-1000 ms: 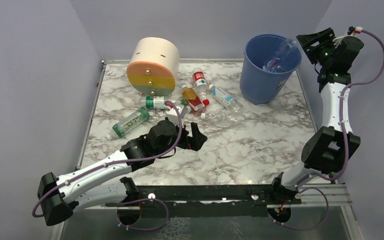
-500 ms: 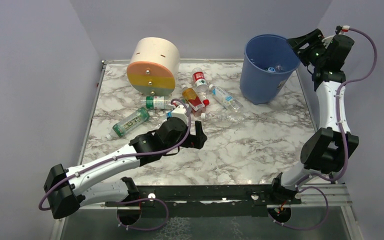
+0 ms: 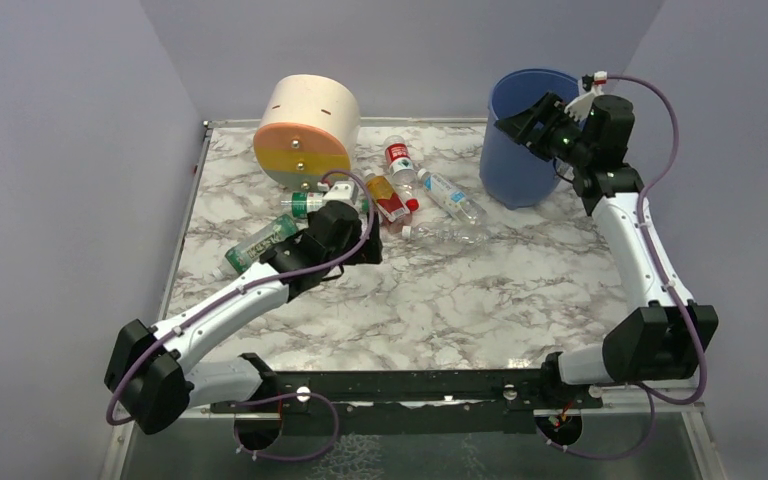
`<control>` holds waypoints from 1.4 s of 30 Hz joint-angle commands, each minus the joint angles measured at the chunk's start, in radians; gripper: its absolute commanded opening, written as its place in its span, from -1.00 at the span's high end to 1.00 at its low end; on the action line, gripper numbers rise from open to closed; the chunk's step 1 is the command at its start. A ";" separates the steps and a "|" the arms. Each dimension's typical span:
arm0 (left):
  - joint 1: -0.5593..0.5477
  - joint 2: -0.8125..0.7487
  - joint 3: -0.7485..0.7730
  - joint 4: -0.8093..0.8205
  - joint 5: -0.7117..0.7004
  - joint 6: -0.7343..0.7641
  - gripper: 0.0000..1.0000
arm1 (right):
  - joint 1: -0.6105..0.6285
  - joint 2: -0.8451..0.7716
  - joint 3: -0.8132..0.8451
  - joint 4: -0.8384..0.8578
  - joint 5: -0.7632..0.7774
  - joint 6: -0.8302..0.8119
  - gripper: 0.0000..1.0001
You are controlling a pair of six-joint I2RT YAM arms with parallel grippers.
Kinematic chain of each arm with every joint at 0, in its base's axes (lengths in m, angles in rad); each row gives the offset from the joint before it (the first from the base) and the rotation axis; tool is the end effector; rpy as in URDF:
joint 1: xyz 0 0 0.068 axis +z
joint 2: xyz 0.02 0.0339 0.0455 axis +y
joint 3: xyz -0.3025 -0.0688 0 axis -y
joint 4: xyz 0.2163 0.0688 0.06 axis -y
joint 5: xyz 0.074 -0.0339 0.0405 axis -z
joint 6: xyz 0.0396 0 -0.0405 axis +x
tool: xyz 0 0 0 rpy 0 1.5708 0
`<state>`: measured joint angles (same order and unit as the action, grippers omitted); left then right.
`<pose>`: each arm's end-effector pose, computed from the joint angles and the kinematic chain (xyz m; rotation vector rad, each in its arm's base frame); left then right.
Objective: Put the plastic bottles in the bin
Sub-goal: Adjust the plastic bottle at the center of the board.
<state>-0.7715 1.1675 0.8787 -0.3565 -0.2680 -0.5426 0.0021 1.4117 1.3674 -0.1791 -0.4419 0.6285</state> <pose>0.1617 -0.1426 0.3202 0.1052 2.2219 -0.4394 0.2979 0.0176 0.4382 0.2508 1.8358 0.8409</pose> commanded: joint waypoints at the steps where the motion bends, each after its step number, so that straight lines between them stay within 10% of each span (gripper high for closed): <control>1: 0.107 0.043 0.033 -0.018 0.046 0.077 -0.98 | 0.060 -0.068 -0.079 -0.023 0.007 -0.039 -0.45; 42: 0.285 0.412 0.113 0.029 0.024 0.193 -0.98 | 0.182 -0.182 -0.336 -0.013 -0.042 -0.071 -0.45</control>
<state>-0.4900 1.5787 1.0073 -0.3531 -0.2897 -0.3328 0.1776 1.2575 1.0508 -0.2039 -0.4603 0.5739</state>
